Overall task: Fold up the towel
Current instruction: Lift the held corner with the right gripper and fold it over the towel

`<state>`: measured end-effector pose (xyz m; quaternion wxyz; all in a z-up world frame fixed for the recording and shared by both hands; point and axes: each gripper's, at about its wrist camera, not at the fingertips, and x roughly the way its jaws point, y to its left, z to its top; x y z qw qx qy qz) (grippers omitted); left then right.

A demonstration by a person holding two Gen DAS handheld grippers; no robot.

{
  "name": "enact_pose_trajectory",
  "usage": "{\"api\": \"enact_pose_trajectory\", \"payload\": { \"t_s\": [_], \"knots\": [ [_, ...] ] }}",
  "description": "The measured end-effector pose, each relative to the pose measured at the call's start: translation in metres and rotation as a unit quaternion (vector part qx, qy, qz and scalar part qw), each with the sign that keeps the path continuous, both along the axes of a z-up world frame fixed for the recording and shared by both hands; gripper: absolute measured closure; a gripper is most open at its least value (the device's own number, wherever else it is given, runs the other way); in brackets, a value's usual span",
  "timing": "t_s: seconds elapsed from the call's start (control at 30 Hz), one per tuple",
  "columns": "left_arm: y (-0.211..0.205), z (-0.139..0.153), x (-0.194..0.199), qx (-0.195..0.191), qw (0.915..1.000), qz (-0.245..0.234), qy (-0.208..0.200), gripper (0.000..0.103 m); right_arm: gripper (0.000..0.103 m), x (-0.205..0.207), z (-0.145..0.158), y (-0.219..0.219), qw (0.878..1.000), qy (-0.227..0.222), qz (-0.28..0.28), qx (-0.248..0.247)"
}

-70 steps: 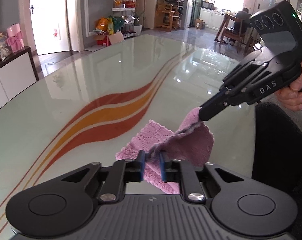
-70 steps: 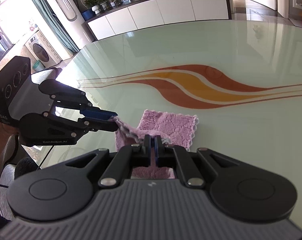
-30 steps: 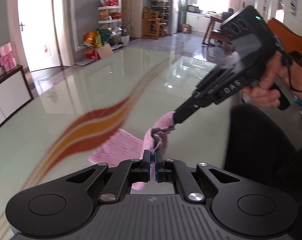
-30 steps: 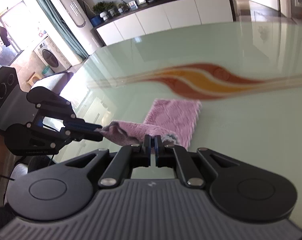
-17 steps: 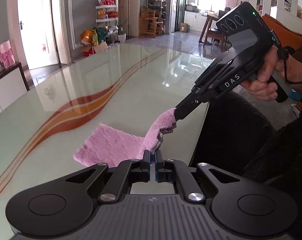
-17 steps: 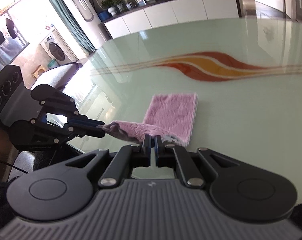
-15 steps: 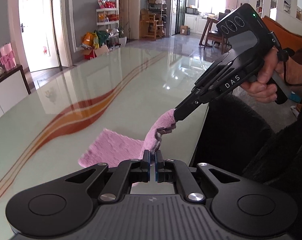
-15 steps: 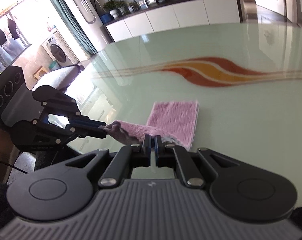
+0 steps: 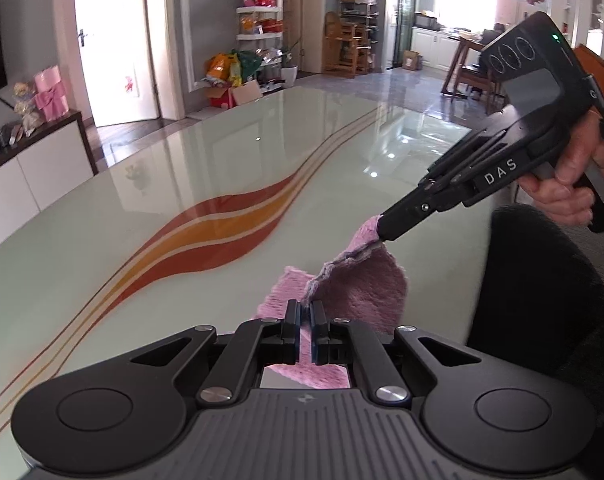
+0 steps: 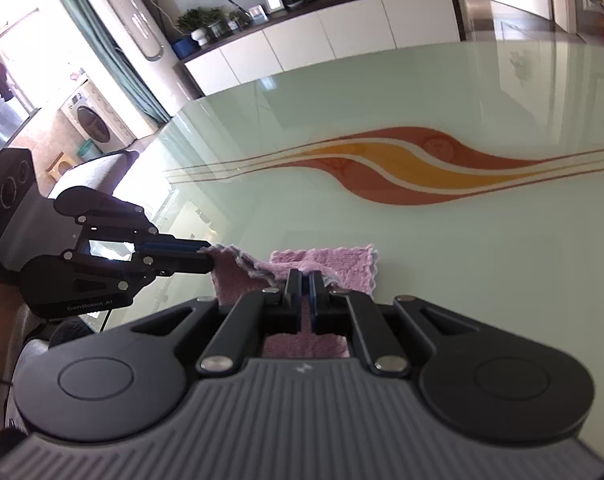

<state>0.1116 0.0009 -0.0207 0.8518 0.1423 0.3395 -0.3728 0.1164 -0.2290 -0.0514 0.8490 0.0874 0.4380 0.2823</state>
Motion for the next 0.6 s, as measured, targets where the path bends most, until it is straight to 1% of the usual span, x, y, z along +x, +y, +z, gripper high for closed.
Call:
{"api": "enact_pose_trajectory", "payload": {
  "t_s": [0.2,0.3,0.47,0.6],
  "knots": [
    [0.002,-0.017,0.019,0.008,0.9996,0.025,0.009,0.097,0.099,0.011,-0.015,0.004,1.0,0.014,-0.009,-0.003],
    [0.0,-0.024,0.025,0.012,0.9994,0.028,0.017,0.097,0.099,0.017,-0.024,0.005,0.999,0.026,-0.017,-0.005],
    [-0.004,-0.037,0.026,0.032,0.9988,0.029,0.024,0.097,0.099,0.025,-0.036,0.006,0.998,0.05,-0.031,0.0],
    [-0.003,-0.045,0.027,0.035,0.9983,0.035,0.03,0.097,0.099,0.029,-0.04,0.009,0.997,0.06,-0.041,0.003]
  ]
}}
